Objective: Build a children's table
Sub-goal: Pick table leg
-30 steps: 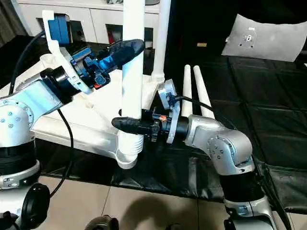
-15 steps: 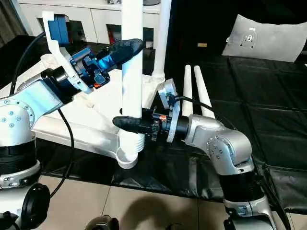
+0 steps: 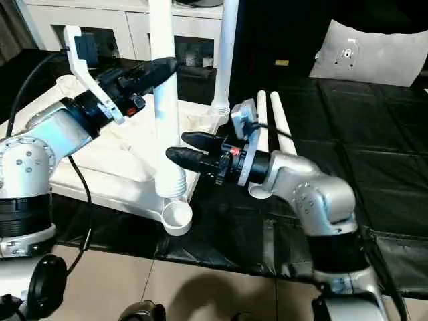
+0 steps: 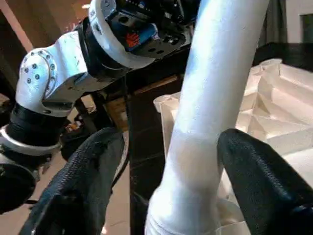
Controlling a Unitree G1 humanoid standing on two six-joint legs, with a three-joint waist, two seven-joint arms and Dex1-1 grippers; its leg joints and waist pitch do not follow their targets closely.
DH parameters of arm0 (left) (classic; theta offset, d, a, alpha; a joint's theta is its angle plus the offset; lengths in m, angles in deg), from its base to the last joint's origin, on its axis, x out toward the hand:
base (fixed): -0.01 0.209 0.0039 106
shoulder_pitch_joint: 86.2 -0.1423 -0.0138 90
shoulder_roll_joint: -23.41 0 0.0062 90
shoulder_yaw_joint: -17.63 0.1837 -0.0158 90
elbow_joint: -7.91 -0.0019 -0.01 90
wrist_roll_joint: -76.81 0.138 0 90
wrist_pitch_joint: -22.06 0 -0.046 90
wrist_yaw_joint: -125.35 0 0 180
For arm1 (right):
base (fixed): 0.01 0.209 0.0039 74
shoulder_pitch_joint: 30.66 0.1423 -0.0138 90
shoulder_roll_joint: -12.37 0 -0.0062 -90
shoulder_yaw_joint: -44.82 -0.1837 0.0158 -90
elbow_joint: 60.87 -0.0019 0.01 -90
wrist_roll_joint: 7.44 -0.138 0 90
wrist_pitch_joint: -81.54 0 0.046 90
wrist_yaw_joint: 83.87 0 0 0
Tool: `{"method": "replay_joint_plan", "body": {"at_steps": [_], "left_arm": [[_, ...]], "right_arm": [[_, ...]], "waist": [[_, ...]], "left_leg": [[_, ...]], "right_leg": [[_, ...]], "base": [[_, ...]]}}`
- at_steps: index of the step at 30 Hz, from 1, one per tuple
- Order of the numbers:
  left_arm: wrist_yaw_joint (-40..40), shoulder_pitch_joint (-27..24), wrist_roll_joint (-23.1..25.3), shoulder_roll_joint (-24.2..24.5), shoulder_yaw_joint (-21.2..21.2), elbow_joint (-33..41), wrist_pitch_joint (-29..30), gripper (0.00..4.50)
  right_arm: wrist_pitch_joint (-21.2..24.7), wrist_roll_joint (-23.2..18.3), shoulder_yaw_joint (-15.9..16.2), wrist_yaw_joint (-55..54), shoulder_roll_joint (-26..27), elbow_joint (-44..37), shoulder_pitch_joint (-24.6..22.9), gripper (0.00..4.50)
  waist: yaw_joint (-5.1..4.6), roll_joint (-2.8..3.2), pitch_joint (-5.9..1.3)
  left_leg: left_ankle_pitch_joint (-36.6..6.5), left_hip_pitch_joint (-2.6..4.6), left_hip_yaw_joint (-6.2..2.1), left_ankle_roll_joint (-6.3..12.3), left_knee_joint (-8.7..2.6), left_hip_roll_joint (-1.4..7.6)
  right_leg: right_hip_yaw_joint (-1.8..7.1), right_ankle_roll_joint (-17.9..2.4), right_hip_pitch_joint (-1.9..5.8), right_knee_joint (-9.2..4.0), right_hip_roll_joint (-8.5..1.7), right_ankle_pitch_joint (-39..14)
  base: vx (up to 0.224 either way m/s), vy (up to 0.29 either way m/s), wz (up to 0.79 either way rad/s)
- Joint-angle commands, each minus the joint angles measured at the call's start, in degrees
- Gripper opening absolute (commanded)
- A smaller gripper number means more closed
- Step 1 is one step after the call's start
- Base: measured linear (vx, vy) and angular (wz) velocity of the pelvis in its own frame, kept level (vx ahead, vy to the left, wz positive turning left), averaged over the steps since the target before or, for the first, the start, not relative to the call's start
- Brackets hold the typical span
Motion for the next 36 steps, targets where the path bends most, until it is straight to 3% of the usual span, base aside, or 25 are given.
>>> {"method": "replay_joint_plan", "body": {"at_steps": [1, 8, 9, 10, 11, 17, 30, 32, 36], "left_arm": [[-0.6, 1.3, 0.4, 0.1, 0.1, 0.5, -0.4, 1.73], [5.6, 0.3, -0.5, 1.3, 3.9, 4.1, 0.2, 1.73], [6.8, 0.3, -0.5, 1.4, 4.9, 4.9, 0.4, 1.73], [7.1, 0.3, -0.5, 1.3, 5.2, 5.2, 0.4, 1.73], [7.8, 0.4, -0.6, 1.2, 5.8, 5.7, 0.4, 1.73], [9.7, 0.8, -0.3, 0.9, 8.0, 6.7, 0.2, 1.73], [11.4, 1.6, 0.5, 0.4, 9.2, 5.9, -0.6, 1.73], [11.3, 1.6, 0.4, -0.1, 9.3, 6.1, -0.5, 1.73], [11.3, 1.5, 0.5, -0.5, 9.5, 6.2, -0.5, 1.73]], "right_arm": [[0.8, 0.0, -0.6, 0.2, -0.5, 0.6, 0.8, 3.48], [0.8, 0.3, 0.4, 3.5, -1.8, 4.1, 2.6, 3.48], [1.3, 0.2, 1.0, 4.8, -2.4, 4.7, 2.9, 3.48], [1.6, 0.1, 1.3, 5.3, -2.7, 4.9, 3.0, 3.48], [2.1, 0.2, 2.2, 6.4, -3.2, 5.3, 3.1, 3.48], [1.7, 1.4, 4.5, 8.5, -3.1, 6.7, 2.9, 3.48], [0.0, 3.3, 6.8, 11.1, -3.4, 8.2, 3.5, 3.48], [-0.2, 3.5, 6.7, 11.2, -3.1, 8.3, 3.5, 3.48], [-0.5, 3.7, 6.8, 11.2, -2.7, 8.5, 3.5, 3.48]], "waist": [[0.18, -0.55, -5.01], [0.3, -0.79, -4.99], [0.25, -1.18, -4.96], [0.34, -0.95, -4.97], [0.25, -1.22, -4.89], [0.25, -1.47, -4.92], [0.24, -1.47, -4.88], [0.28, -1.22, -4.92], [0.25, -1.39, -4.97]], "left_leg": [[-11.9, 1.2, 0.02, -1.77, -3.61, 0.68], [-12.2, 1.22, -0.01, -1.57, -3.68, 0.8], [-12.1, 1.24, 0.1, -1.45, -3.69, 0.86], [-11.6, 1.22, 0.05, -1.28, -3.66, 0.88], [-11.5, 1.12, 0.15, -1.12, -3.61, 0.84], [-11.2, 1.06, 0.17, -1.11, -3.59, 0.87], [-12.1, 1.13, 0.11, -1.42, -3.68, 0.97], [-12.1, 1.18, 0.09, -1.49, -3.61, 0.94], [-11.9, 1.15, 0.11, -1.28, -3.6, 0.96]], "right_leg": [[0.89, -8.9, 2.91, -3.78, -2.14, -15.1], [0.8, -8.8, 2.84, -3.86, -2.25, -16.5], [0.84, -8.8, 2.83, -3.93, -2.25, -16.4], [0.84, -9.2, 2.9, -3.75, -2.29, -15.9], [0.85, -9.3, 2.91, -3.82, -2.23, -15.7], [0.8, -8.8, 2.93, -3.87, -2.39, -17.0], [0.72, -8.9, 2.9, -3.87, -2.33, -17.1], [0.7, -9.2, 2.91, -3.88, -2.41, -17.1], [0.67, -9.3, 2.97, -3.85, -2.37, -16.3]], "base": [[0.0, 0.0, 0.0], [0.0, 0.0, 0.0], [0.0, 0.0, 0.0], [0.0, 0.0, 0.0], [0.0, 0.0, 0.0], [0.0, 0.0, 0.0], [0.0, 0.0, 0.0], [0.0, 0.0, 0.0], [0.0, 0.0, 0.0]]}}
